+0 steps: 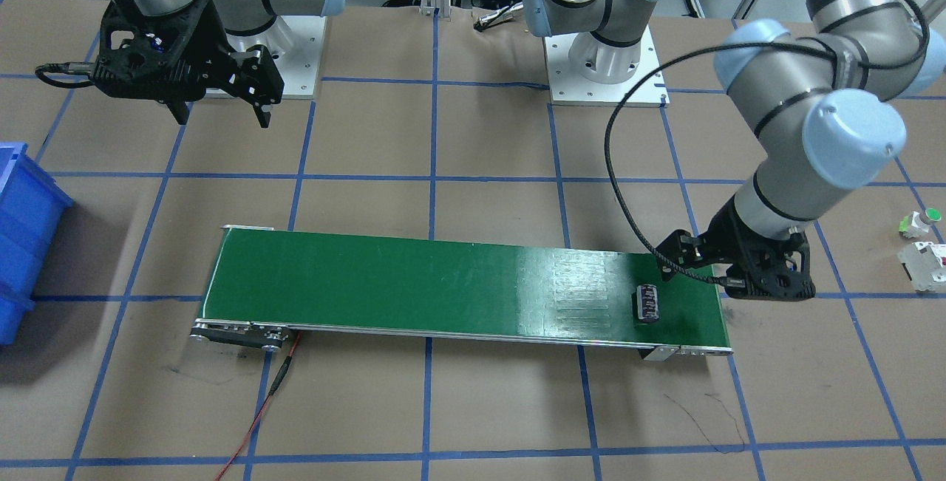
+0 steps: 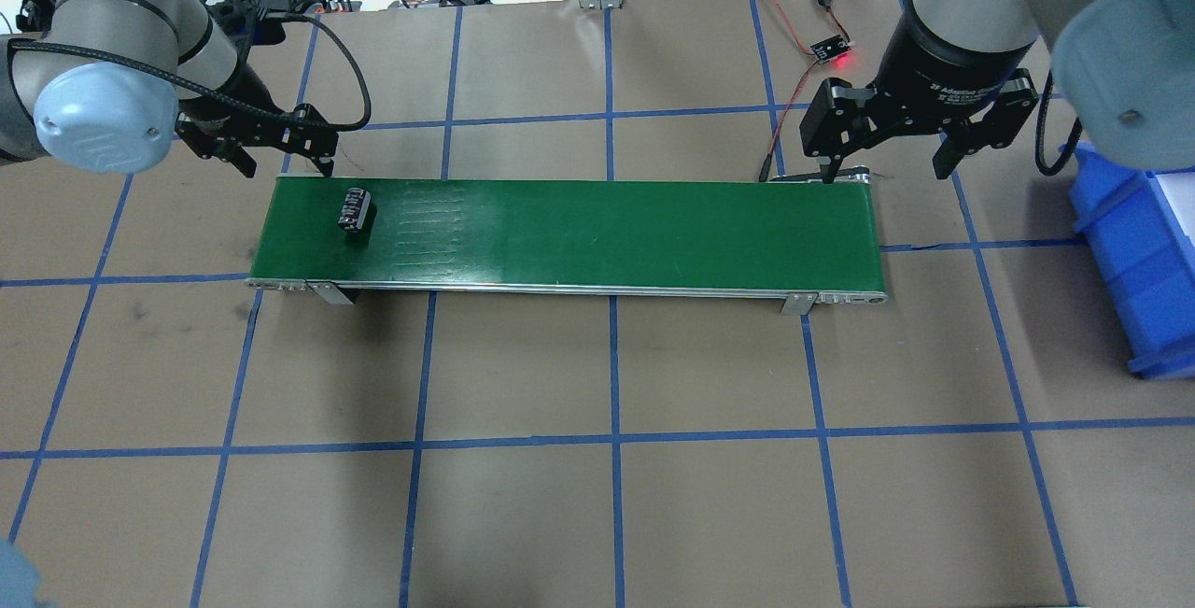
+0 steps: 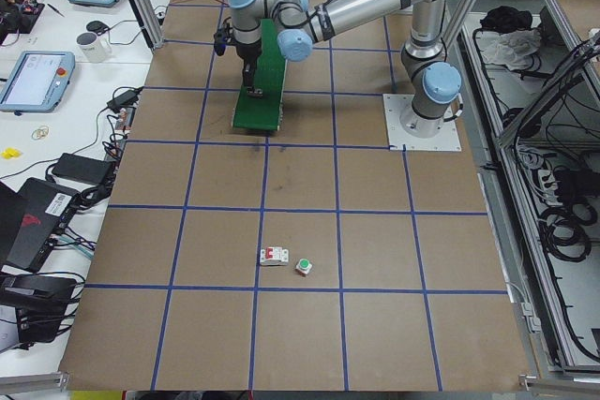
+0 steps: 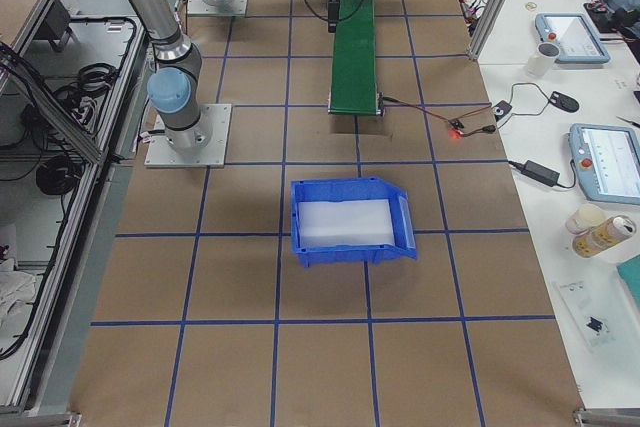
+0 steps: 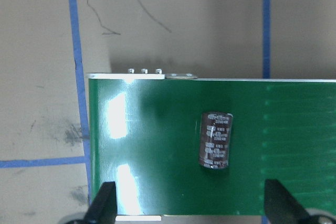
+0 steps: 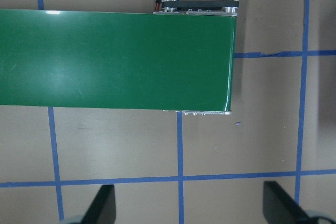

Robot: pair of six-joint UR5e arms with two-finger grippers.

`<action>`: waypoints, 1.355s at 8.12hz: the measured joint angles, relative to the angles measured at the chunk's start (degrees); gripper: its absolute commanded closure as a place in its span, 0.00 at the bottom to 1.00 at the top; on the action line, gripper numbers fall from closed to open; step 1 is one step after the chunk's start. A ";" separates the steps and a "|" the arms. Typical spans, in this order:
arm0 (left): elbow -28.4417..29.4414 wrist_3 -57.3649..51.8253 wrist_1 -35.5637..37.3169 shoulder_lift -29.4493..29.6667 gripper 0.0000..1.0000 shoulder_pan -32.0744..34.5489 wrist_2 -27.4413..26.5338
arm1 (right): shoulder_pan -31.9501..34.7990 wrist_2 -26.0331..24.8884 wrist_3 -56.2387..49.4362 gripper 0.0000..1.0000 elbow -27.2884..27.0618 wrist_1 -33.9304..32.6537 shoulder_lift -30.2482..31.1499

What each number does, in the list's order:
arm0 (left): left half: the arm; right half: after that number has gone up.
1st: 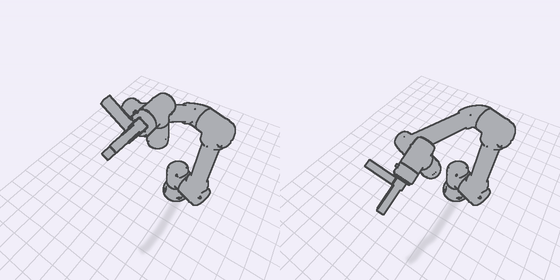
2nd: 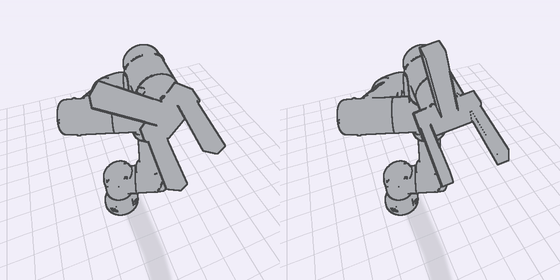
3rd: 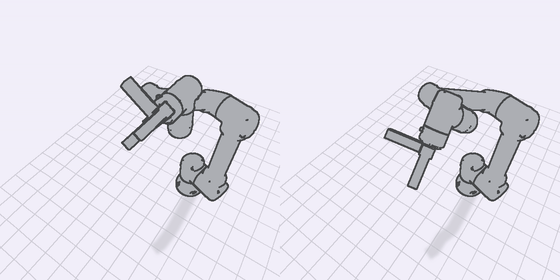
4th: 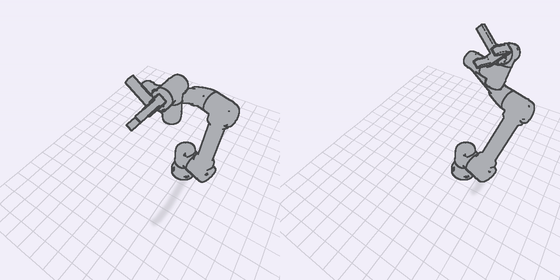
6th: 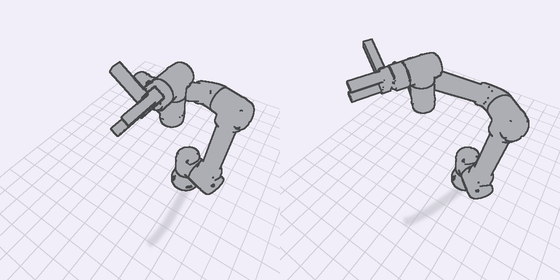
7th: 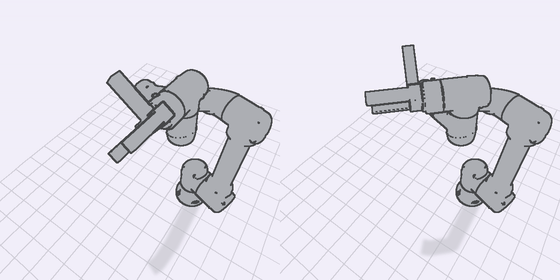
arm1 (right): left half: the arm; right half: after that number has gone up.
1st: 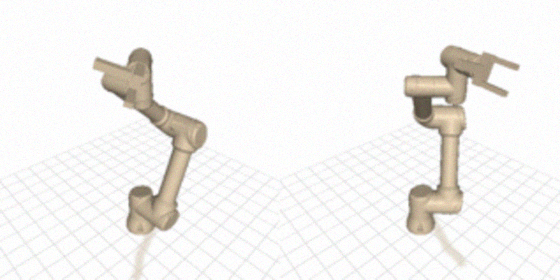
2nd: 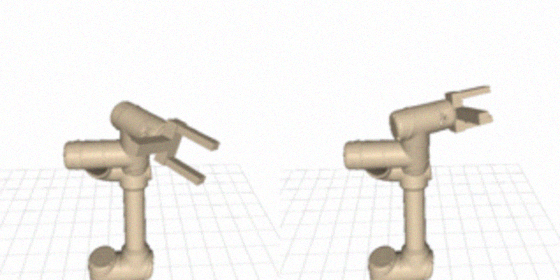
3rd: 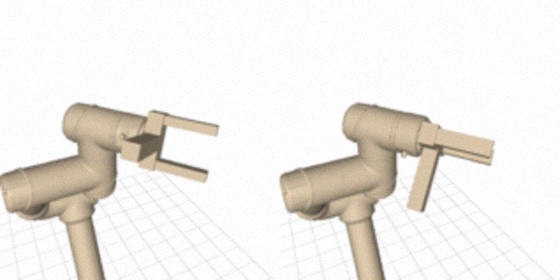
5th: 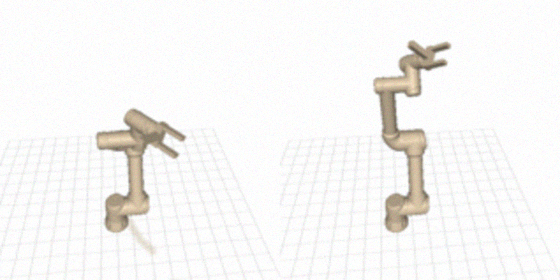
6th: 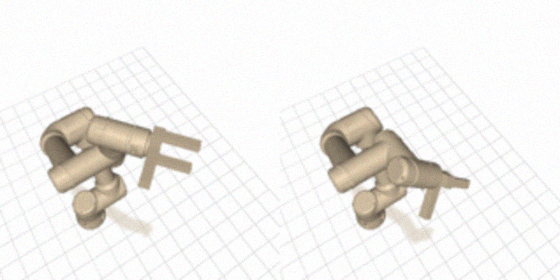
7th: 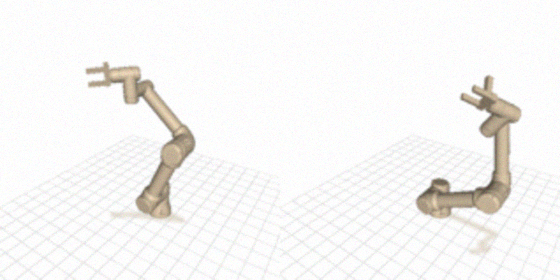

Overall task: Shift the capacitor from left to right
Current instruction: 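Raise the left gripper while the right gripper moves over the belt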

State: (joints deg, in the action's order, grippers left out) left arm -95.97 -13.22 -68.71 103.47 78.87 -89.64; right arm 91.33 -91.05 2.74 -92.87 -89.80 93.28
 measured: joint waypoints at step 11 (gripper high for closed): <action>0.26 4.33 -2.00 -13.21 0.00 7.30 -0.55 | -0.19 4.29 1.19 0.04 -5.11 -18.78 -19.27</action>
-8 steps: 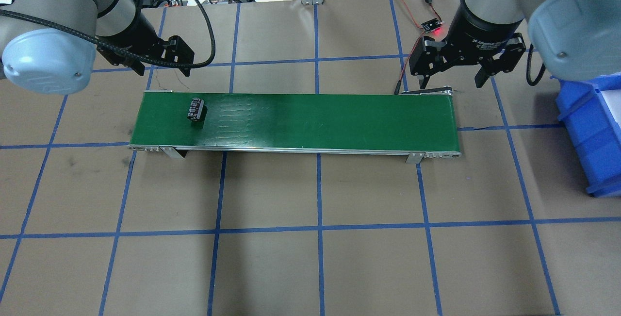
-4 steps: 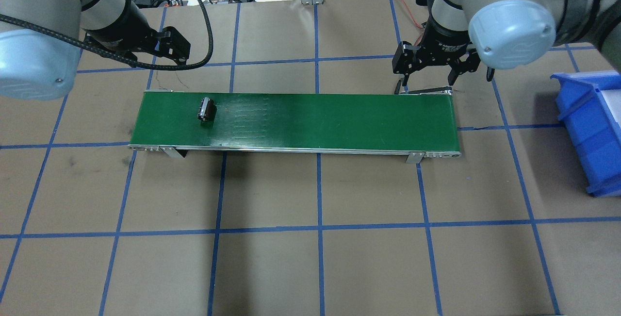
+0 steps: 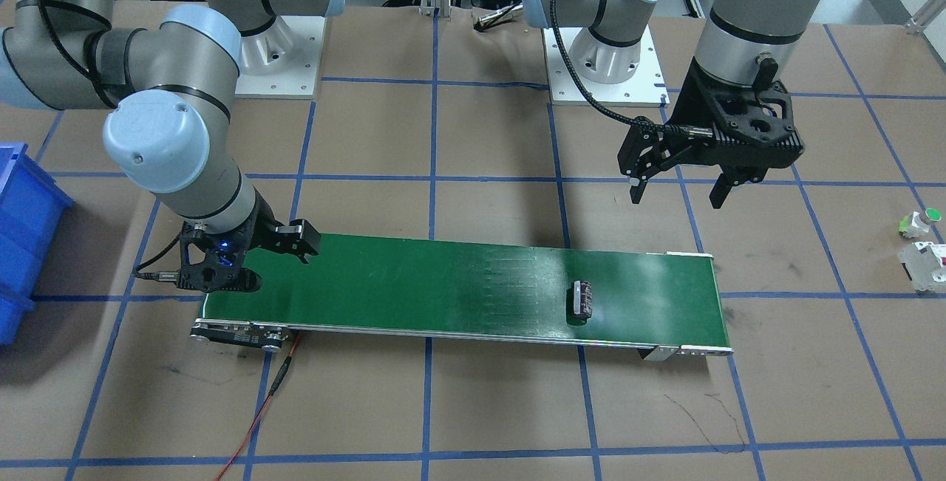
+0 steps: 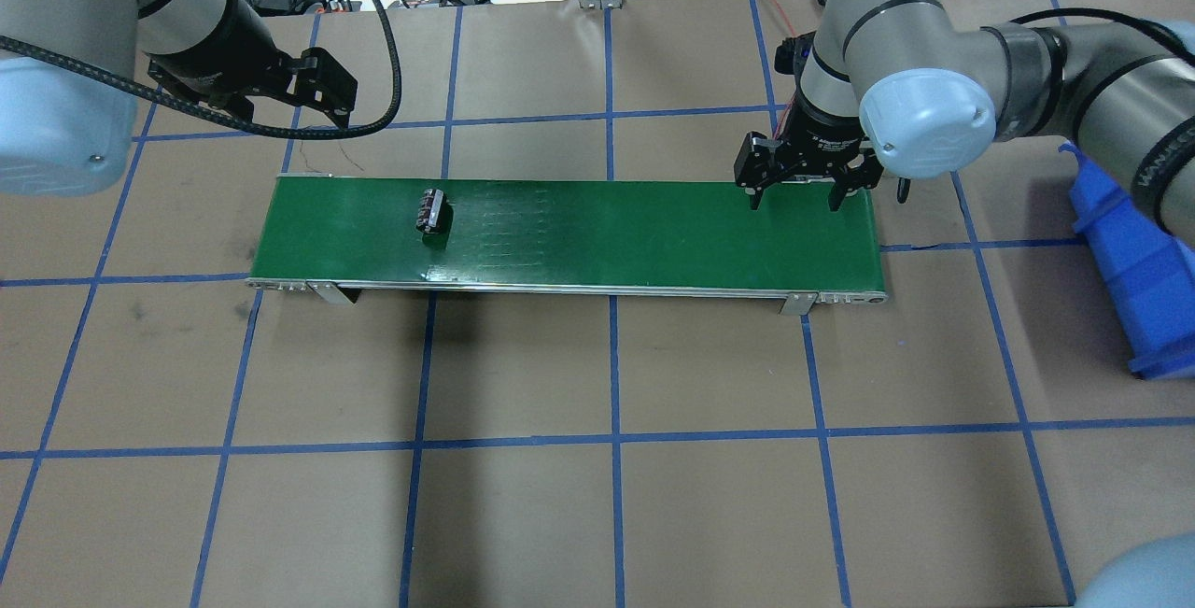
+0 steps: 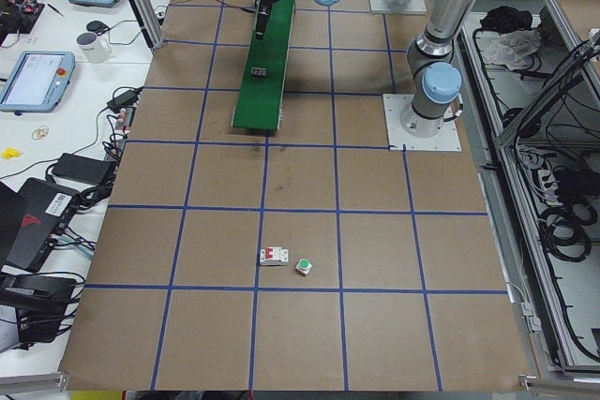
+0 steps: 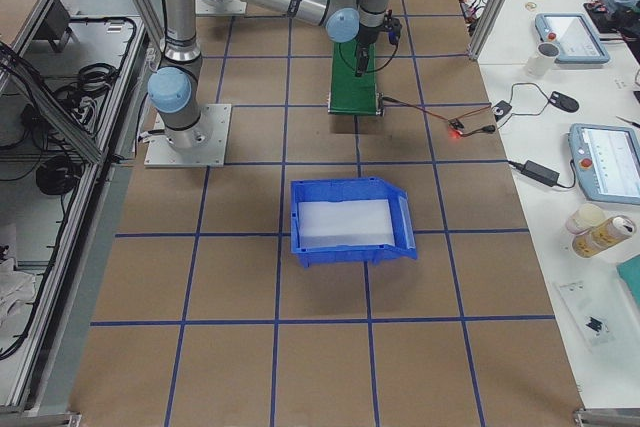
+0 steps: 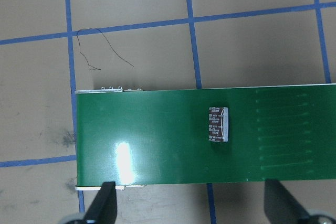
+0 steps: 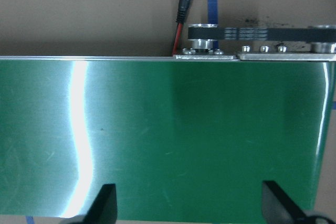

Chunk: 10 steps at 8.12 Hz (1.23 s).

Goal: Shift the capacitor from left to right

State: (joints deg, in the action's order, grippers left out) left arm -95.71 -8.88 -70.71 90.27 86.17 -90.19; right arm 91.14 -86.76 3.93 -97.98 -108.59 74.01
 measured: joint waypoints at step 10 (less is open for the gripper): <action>-0.04 -8.82 0.09 -1.77 0.00 -0.14 -0.43 | -2.37 5.12 -1.71 0.00 -3.06 -4.50 -0.20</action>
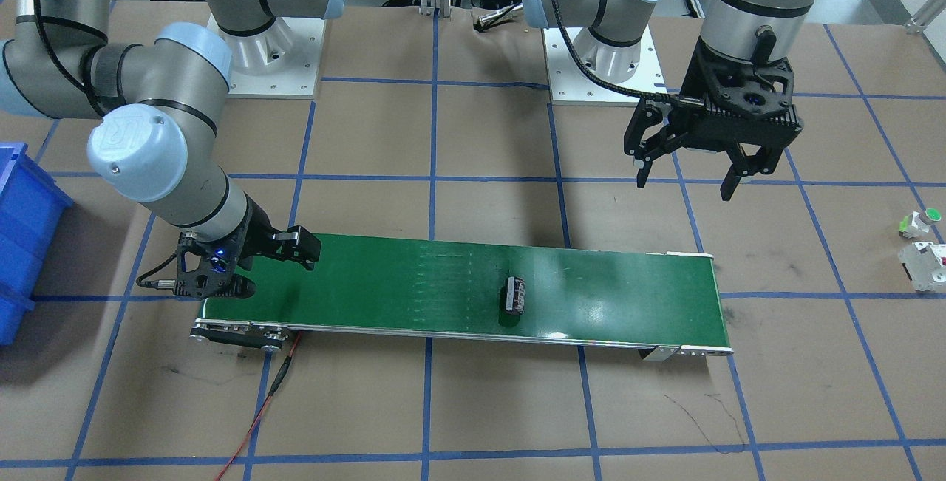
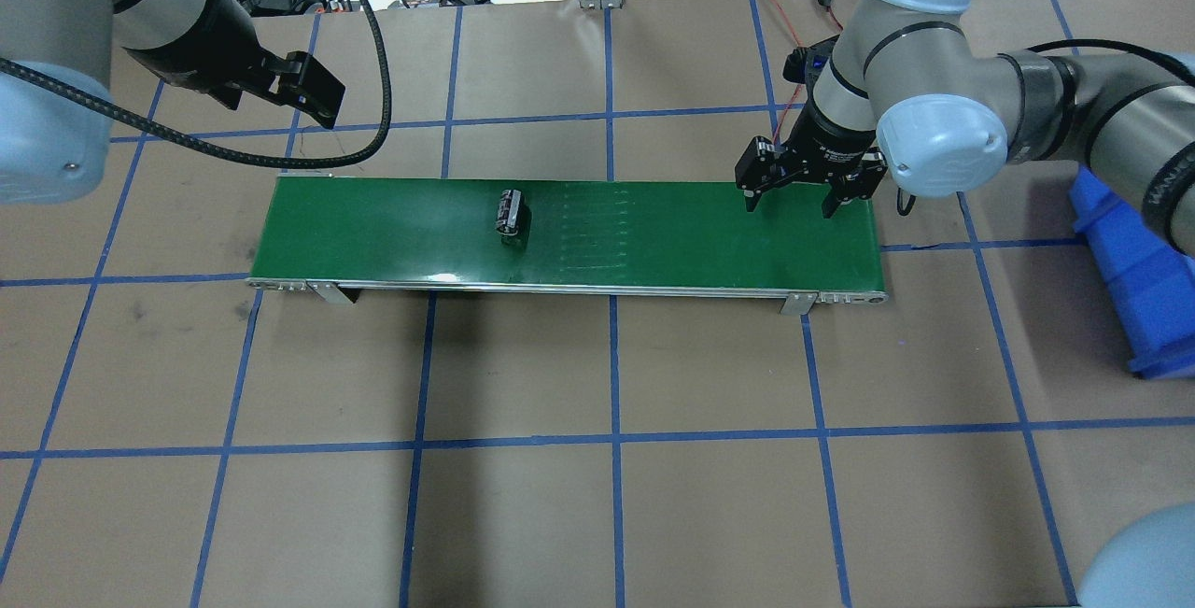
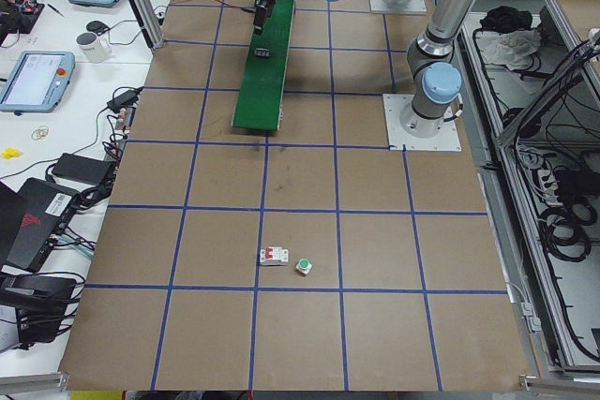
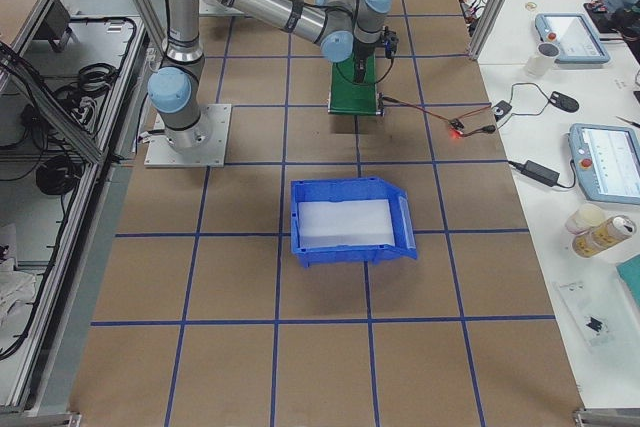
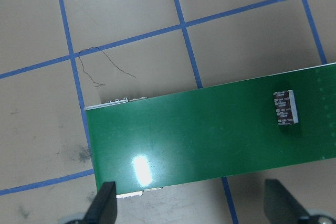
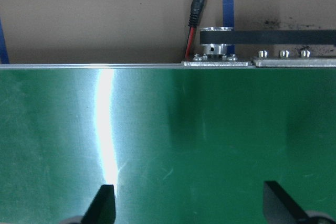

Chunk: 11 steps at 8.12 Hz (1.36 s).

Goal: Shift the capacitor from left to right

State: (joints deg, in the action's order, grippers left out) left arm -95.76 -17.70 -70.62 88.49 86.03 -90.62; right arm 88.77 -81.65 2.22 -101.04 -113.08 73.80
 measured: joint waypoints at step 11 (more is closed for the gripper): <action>-0.03 -6.50 -0.29 -0.83 0.00 -0.59 -4.69 | 2.89 -1.05 3.69 0.00 -2.61 -8.79 -0.03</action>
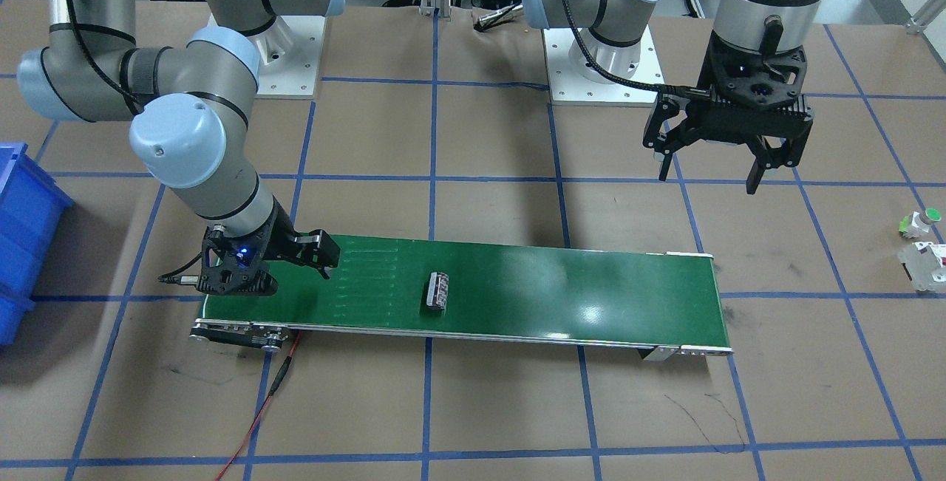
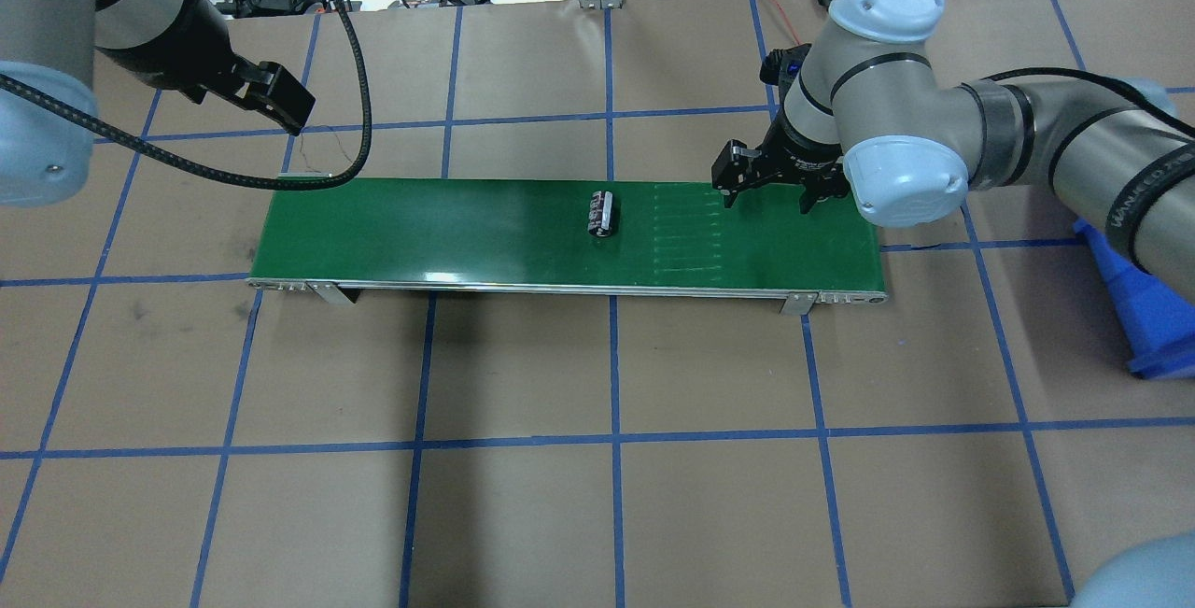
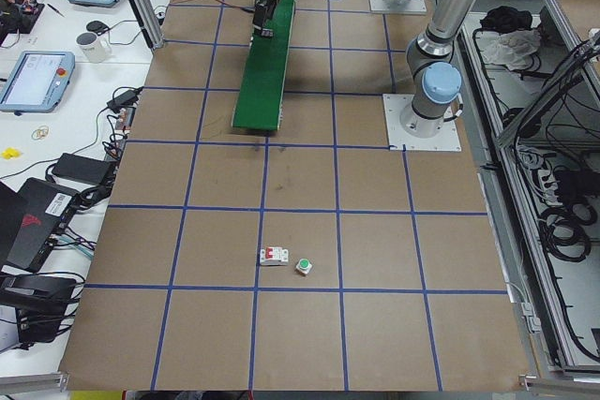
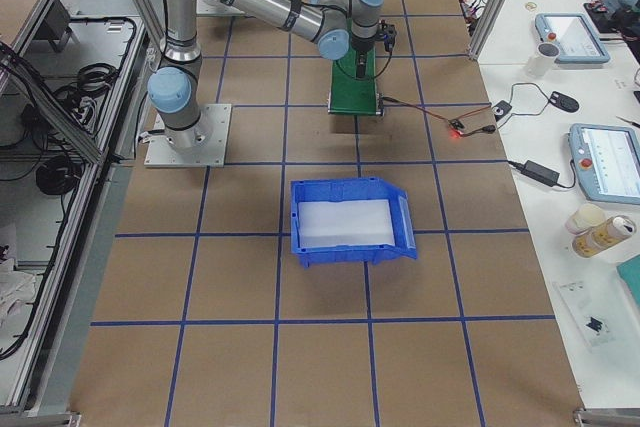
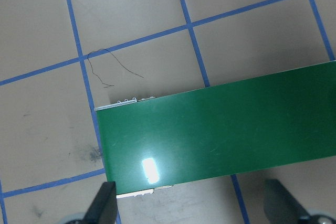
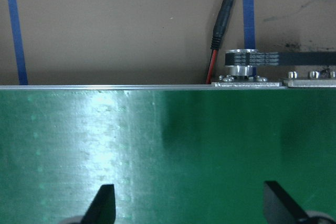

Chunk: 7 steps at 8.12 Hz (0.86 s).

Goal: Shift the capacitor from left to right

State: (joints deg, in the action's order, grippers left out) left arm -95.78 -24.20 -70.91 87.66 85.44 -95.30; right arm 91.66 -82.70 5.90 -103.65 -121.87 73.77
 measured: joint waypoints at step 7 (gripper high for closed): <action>-0.33 21.79 -5.05 0.66 0.00 0.10 -1.40 | 0.56 0.90 6.39 0.00 0.14 -1.37 -0.44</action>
State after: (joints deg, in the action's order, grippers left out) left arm -96.11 -2.41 -75.96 88.33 85.53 -96.70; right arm 92.22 -81.80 12.29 -103.51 -123.25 73.33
